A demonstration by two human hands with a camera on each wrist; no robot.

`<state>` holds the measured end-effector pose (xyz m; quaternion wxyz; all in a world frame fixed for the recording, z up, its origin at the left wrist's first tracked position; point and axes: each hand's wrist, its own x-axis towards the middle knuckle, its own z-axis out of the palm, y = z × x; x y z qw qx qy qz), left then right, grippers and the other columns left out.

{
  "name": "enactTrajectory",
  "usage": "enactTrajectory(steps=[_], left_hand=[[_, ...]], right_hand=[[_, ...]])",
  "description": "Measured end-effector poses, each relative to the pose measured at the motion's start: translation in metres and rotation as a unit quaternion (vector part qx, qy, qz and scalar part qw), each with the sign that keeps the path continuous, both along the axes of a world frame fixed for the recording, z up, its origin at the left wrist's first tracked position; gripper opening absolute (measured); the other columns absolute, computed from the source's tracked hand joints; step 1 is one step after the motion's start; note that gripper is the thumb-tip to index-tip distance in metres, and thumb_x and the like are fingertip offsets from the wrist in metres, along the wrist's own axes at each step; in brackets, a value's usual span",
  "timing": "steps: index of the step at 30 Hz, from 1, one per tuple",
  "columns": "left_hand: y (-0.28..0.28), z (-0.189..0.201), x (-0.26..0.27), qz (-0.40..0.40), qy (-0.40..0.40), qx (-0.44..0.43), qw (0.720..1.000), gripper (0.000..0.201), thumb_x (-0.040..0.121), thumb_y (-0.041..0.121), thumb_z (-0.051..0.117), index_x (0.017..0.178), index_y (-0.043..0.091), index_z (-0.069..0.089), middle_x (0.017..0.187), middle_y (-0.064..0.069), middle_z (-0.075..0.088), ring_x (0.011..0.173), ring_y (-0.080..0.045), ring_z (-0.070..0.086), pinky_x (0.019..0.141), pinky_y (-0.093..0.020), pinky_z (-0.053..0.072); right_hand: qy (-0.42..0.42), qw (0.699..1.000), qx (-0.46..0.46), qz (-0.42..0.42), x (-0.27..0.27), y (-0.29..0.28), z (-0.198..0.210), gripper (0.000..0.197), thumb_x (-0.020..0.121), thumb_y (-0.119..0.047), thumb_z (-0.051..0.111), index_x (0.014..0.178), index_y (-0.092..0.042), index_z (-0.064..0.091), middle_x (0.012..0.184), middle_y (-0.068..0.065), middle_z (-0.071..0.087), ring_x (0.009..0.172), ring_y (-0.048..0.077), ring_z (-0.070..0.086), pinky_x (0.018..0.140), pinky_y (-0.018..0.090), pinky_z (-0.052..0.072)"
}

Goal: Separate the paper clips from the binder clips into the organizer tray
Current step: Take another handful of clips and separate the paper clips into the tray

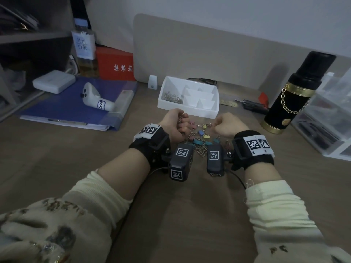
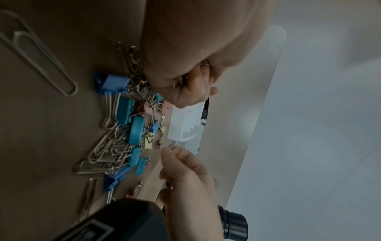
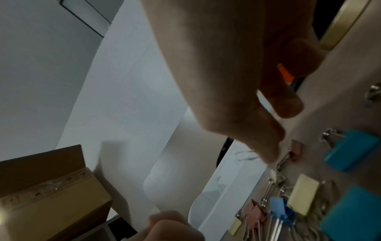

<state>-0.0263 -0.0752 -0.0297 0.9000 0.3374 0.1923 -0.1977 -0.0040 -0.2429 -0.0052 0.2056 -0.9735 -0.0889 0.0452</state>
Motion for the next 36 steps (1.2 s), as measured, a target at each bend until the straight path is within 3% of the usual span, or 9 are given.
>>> enactTrajectory(steps=[6, 10, 17, 20, 22, 25, 28, 30, 36], left_hand=[[-0.007, 0.003, -0.004, -0.056, 0.013, 0.009, 0.998, 0.037, 0.096, 0.038, 0.04, 0.07, 0.012, 0.043, 0.043, 0.003, 0.034, 0.026, -0.007, 0.025, 0.025, -0.012, 0.014], [-0.008, 0.003, -0.003, -0.068, 0.011, 0.032, 0.997, 0.035, 0.091, 0.047, 0.046, 0.087, 0.012, 0.048, 0.047, 0.001, 0.039, 0.028, -0.008, 0.03, 0.024, -0.012, 0.02], [-0.008, 0.003, -0.005, -0.067, -0.021, -0.03, 0.997, 0.034, 0.095, 0.037, 0.043, 0.068, 0.015, 0.047, 0.043, 0.006, 0.037, 0.026, -0.005, 0.027, 0.022, -0.014, 0.015], [-0.005, 0.001, -0.003, -0.026, -0.012, -0.041, 0.999, 0.037, 0.097, 0.029, 0.039, 0.063, 0.016, 0.037, 0.039, 0.005, 0.032, 0.023, -0.005, 0.023, 0.023, -0.014, 0.012], [-0.004, 0.0, -0.003, -0.01, -0.015, -0.039, 0.999, 0.041, 0.098, 0.023, 0.035, 0.058, 0.016, 0.037, 0.038, 0.006, 0.032, 0.022, -0.005, 0.021, 0.023, -0.014, 0.01], [-0.005, -0.001, -0.002, -0.008, -0.024, -0.026, 0.999, 0.059, 0.097, 0.017, 0.03, 0.041, 0.011, 0.044, 0.036, 0.007, 0.035, 0.022, -0.004, 0.019, 0.026, -0.014, 0.008], [-0.005, 0.0, -0.003, -0.008, -0.029, -0.009, 1.0, 0.069, 0.099, 0.02, 0.03, 0.034, 0.01, 0.047, 0.032, 0.007, 0.032, 0.021, -0.003, 0.018, 0.027, -0.013, 0.007], [-0.004, 0.0, -0.002, 0.003, -0.022, -0.017, 1.0, 0.059, 0.101, 0.024, 0.033, 0.043, 0.017, 0.041, 0.033, 0.008, 0.029, 0.022, -0.004, 0.018, 0.027, -0.014, 0.007], [-0.002, -0.003, 0.0, 0.005, -0.011, -0.02, 1.0, 0.067, 0.1, 0.029, 0.033, 0.034, 0.016, 0.032, 0.035, 0.007, 0.021, 0.023, -0.007, 0.016, 0.027, -0.012, 0.007]], right_hand=[[-0.065, 0.981, 0.135, 0.124, -0.008, 0.019, 0.006, 0.005, 0.083, -0.02, 0.069, 0.081, -0.017, 0.065, 0.076, -0.006, 0.061, 0.062, 0.002, 0.051, 0.058, 0.016, 0.038], [-0.097, 0.976, 0.145, 0.132, -0.011, 0.031, 0.005, 0.005, 0.078, -0.017, 0.073, 0.079, -0.017, 0.068, 0.072, -0.006, 0.061, 0.06, 0.004, 0.053, 0.046, 0.004, 0.037], [-0.142, 0.959, 0.214, 0.123, -0.008, 0.032, 0.005, 0.005, 0.081, -0.019, 0.071, 0.086, -0.019, 0.072, 0.075, -0.006, 0.06, 0.042, -0.003, 0.048, 0.039, 0.006, 0.034], [-0.168, 0.961, 0.199, 0.088, 0.0, 0.023, 0.002, 0.005, 0.083, -0.02, 0.068, 0.081, -0.024, 0.069, 0.08, -0.007, 0.062, 0.051, -0.002, 0.051, 0.047, 0.009, 0.039], [-0.128, 0.978, 0.143, 0.082, 0.005, 0.015, -0.001, 0.013, 0.083, -0.012, 0.067, 0.081, -0.025, 0.067, 0.081, -0.006, 0.064, 0.054, -0.003, 0.052, 0.059, 0.018, 0.044], [-0.041, 0.994, 0.054, 0.088, 0.002, 0.007, 0.001, 0.019, 0.081, -0.003, 0.066, 0.088, -0.02, 0.072, 0.084, -0.005, 0.066, 0.068, -0.001, 0.054, 0.062, 0.013, 0.04], [0.022, 0.996, 0.01, 0.091, -0.001, 0.006, 0.001, 0.021, 0.081, -0.002, 0.065, 0.09, -0.018, 0.075, 0.087, -0.003, 0.068, 0.08, 0.008, 0.057, 0.074, 0.019, 0.041], [0.039, 0.996, -0.006, 0.074, 0.001, 0.005, -0.001, 0.019, 0.082, -0.004, 0.064, 0.092, -0.016, 0.074, 0.095, 0.0, 0.07, 0.088, 0.012, 0.059, 0.078, 0.023, 0.041], [0.014, 0.999, 0.0, 0.032, 0.001, 0.001, -0.002, 0.023, 0.085, -0.002, 0.059, 0.099, -0.014, 0.072, 0.101, 0.003, 0.066, 0.095, 0.019, 0.059, 0.08, 0.025, 0.044]])
